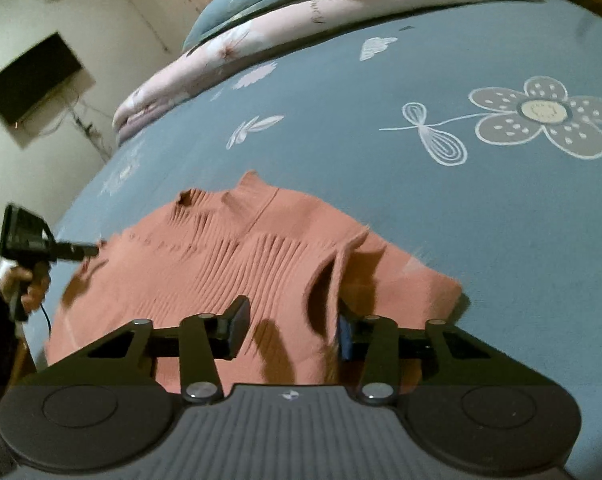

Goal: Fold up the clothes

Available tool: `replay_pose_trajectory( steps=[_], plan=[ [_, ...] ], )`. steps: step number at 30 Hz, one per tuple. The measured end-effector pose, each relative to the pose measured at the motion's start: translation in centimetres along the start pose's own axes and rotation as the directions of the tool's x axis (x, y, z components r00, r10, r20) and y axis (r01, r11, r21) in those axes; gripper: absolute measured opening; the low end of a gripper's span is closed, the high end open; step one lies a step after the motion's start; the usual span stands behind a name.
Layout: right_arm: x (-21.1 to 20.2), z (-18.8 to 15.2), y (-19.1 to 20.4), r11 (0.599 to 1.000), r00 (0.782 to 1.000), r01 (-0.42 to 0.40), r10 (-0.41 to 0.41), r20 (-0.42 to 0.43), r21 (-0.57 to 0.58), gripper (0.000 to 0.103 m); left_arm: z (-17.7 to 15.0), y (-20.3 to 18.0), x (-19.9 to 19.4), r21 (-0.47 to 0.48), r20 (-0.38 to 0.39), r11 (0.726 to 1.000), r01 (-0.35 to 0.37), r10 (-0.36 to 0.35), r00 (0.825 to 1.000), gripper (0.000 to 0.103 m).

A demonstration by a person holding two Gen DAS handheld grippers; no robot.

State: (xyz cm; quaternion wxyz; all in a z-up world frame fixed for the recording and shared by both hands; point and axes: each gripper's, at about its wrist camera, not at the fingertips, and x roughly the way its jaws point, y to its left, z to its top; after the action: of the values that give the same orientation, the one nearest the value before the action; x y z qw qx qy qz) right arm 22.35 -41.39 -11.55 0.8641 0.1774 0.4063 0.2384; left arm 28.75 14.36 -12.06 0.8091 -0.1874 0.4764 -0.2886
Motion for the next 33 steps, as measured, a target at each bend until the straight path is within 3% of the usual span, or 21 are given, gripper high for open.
replay_pose_trajectory(
  steps=[6,13,15,17,19,25,27,31,33],
  plan=[
    [-0.3,0.1,0.0,1.0,1.0,0.011,-0.011,-0.002,-0.023,0.039,-0.4,-0.7,-0.5,0.014,-0.004,0.999,0.031,-0.031,1.0,0.046],
    [0.8,-0.2,-0.5,0.998,0.999,-0.037,0.038,-0.016,0.049,0.04,0.1,-0.5,1.5,-0.016,-0.053,0.998,0.059,-0.06,0.997,0.049],
    [1.0,0.0,-0.5,0.998,1.0,-0.02,0.021,-0.012,0.067,0.021,0.1,-0.8,1.2,-0.024,-0.043,0.999,0.037,-0.038,0.998,0.043],
    [0.7,-0.1,0.1,0.999,1.0,0.013,-0.013,-0.014,0.038,0.013,-0.3,-1.9,0.7,0.037,-0.029,0.999,-0.029,0.03,0.999,0.025],
    [0.2,0.0,0.9,0.999,0.999,0.037,-0.037,-0.002,0.004,0.01,-0.7,-2.8,0.0,0.076,-0.004,0.995,-0.063,0.063,0.998,0.017],
    [-2.1,0.8,3.8,0.993,0.994,0.079,-0.073,0.076,-0.084,0.009,-0.7,-5.8,-2.9,0.171,0.108,0.979,-0.107,0.089,0.99,0.013],
    [-3.2,1.2,4.7,0.99,0.991,0.088,-0.076,0.11,-0.106,0.009,-0.3,-6.7,-4.2,0.184,0.162,0.975,-0.121,0.091,0.983,0.005],
    [-5.0,2.4,5.5,0.986,0.979,0.107,-0.082,0.188,-0.127,0.009,0.9,-7.3,-6.1,0.184,0.25,0.974,-0.136,0.087,0.964,0.005],
    [-5.1,3.0,5.3,0.986,0.973,0.116,-0.089,0.215,-0.119,0.009,1.4,-6.9,-5.8,0.178,0.245,0.978,-0.108,0.062,0.968,0.005]
  ],
)
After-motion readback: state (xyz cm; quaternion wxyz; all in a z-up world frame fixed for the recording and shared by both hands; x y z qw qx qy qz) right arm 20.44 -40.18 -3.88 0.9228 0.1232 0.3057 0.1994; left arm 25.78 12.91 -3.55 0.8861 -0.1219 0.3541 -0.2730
